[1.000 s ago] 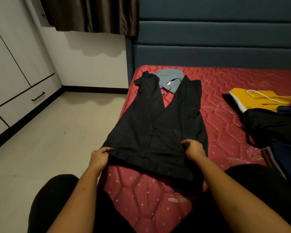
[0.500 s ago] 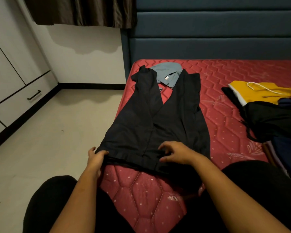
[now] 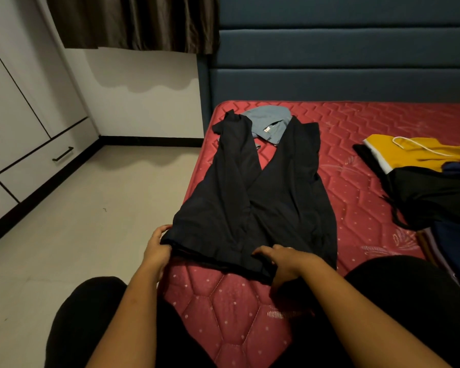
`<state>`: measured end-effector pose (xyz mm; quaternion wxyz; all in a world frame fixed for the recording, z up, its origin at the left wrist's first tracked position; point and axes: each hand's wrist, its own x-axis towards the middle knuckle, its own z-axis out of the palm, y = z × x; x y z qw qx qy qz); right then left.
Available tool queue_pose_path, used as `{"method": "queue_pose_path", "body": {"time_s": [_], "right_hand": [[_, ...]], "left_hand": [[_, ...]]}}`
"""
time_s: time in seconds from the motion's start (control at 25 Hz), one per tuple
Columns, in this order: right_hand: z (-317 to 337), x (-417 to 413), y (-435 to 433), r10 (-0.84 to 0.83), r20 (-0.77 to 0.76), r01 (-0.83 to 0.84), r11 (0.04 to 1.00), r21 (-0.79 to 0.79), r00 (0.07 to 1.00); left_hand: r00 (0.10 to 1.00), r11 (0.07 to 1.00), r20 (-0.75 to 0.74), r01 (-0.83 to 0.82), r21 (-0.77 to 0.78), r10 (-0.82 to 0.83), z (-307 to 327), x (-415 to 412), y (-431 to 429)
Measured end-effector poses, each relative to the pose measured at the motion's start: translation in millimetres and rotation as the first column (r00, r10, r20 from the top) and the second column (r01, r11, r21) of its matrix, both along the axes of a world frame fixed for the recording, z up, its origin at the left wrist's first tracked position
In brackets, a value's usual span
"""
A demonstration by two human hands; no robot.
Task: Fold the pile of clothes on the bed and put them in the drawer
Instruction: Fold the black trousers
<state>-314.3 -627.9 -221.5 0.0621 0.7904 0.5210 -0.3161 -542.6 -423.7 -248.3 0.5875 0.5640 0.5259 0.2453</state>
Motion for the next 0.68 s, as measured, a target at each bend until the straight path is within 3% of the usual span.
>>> {"method": "queue_pose_path", "body": {"time_s": [0.12,0.28,0.48,0.56,0.68], "right_hand": [[-6,-19,3,0.08,0.156,-0.091,0.994,0.068,0.985],[-12,-35,7,0.097,0.267,-0.123,0.989,0.083,0.959],[-9,-32,5,0.03,0.379,-0.07,0.993,0.092,0.925],[-3,-16,3,-0.049,0.388,-0.006,0.99,0.139,0.921],[8,19,1,-0.246,0.226,0.15,0.915,0.374,0.942]], "left_hand": [[0.965,0.974,0.142,-0.228,0.021,0.223,7,4,1],[0.816,0.898,0.388,-0.434,-0.077,0.428,31,-1,8],[0.717,0.874,0.5,-0.402,-0.274,0.487,37,-12,15],[0.635,0.831,0.537,-0.408,-0.378,0.556,37,-16,20],[0.513,0.754,0.556,-0.383,-0.533,0.654,35,-21,30]]}}
